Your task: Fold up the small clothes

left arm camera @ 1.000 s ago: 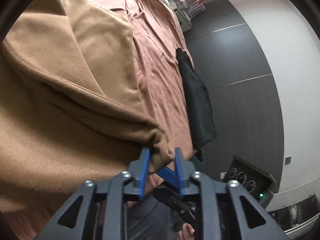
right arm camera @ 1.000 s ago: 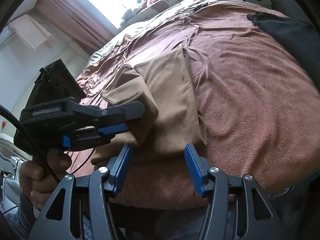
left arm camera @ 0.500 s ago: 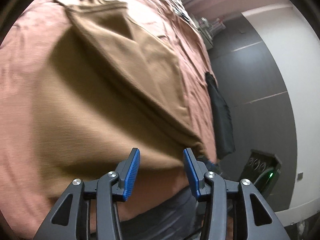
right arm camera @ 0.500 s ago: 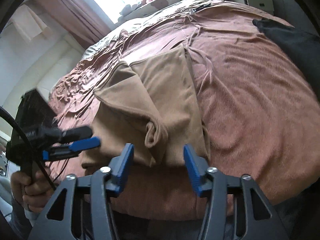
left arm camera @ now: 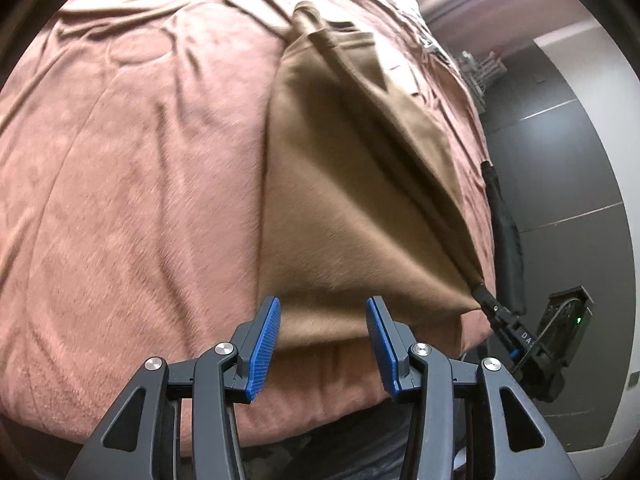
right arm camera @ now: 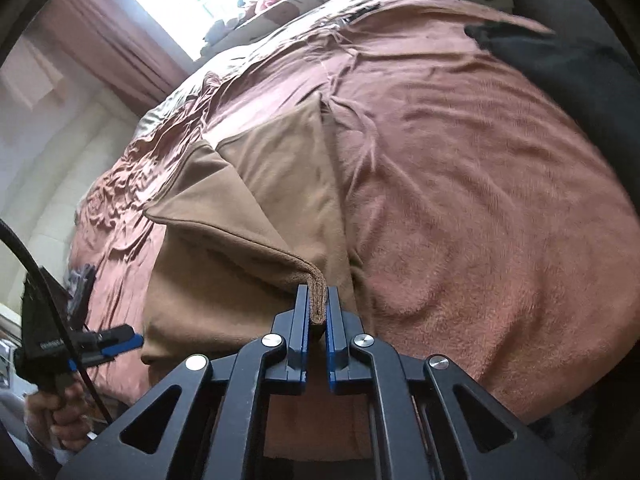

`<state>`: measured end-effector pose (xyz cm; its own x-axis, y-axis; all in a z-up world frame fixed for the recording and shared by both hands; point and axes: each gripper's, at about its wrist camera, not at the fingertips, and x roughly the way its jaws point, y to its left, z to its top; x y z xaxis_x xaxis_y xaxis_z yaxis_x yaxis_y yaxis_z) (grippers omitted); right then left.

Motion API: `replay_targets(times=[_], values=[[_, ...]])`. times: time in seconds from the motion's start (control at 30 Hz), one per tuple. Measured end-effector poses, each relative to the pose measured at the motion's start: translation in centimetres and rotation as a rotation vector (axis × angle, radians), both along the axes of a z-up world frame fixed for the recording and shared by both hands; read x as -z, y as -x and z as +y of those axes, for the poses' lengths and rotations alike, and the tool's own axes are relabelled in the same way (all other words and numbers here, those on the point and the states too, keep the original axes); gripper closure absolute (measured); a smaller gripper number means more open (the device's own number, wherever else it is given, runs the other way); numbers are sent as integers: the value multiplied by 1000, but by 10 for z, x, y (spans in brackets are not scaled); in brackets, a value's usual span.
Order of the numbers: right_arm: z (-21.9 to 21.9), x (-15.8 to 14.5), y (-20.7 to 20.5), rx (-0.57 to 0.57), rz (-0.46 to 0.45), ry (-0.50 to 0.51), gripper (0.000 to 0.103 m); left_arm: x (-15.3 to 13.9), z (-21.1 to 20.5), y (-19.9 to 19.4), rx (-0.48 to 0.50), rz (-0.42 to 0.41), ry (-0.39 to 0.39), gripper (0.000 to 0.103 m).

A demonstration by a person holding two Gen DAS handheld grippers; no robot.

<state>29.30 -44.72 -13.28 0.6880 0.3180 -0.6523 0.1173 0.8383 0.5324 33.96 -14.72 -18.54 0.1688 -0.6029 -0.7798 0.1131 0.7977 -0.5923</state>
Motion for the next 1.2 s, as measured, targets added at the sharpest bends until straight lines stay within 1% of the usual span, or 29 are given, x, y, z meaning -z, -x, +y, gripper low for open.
replay_targets(times=[0.13,0.23,0.3,0.33,0.37,0.4,0.47,0.63,0.77,0.83,0.97,1.03,1.1,1.17,1.2], values=[[-2,5,3,16,9,-32,100,6,13,6,-24,19,-38,57],[-5,7,5,28,11,-56,100,12,17,10,-34,40,-17,57],[-6,9,5,30,15,-68,100,14,16,10,-33,38,-5,57],[-8,10,4,33,16,-77,100,16,17,9,-36,39,0,59],[-9,11,4,36,16,-86,100,17,18,9,-42,36,5,77],[-10,10,5,37,15,-94,100,19,16,8,-36,39,13,88],[-12,10,5,39,10,-101,100,17,14,9,-23,26,16,93],[-13,5,9,34,-3,-101,100,3,27,10,-30,-10,16,95],[-9,9,10,39,-2,-90,100,5,27,8,-19,-11,-4,95],[-9,13,10,42,4,-87,100,9,20,5,-10,-5,-17,95],[-11,20,10,45,19,-98,100,9,18,0,12,31,-12,89],[-12,23,10,45,21,-98,100,-1,18,-5,25,1,-24,81],[-13,25,10,46,22,-104,100,-13,15,-12,23,-41,-33,62],[-12,25,11,47,19,-102,100,-24,18,-20,-1,-72,-18,53],[-12,25,12,47,16,-101,100,-28,18,-24,-12,-84,-21,53]])
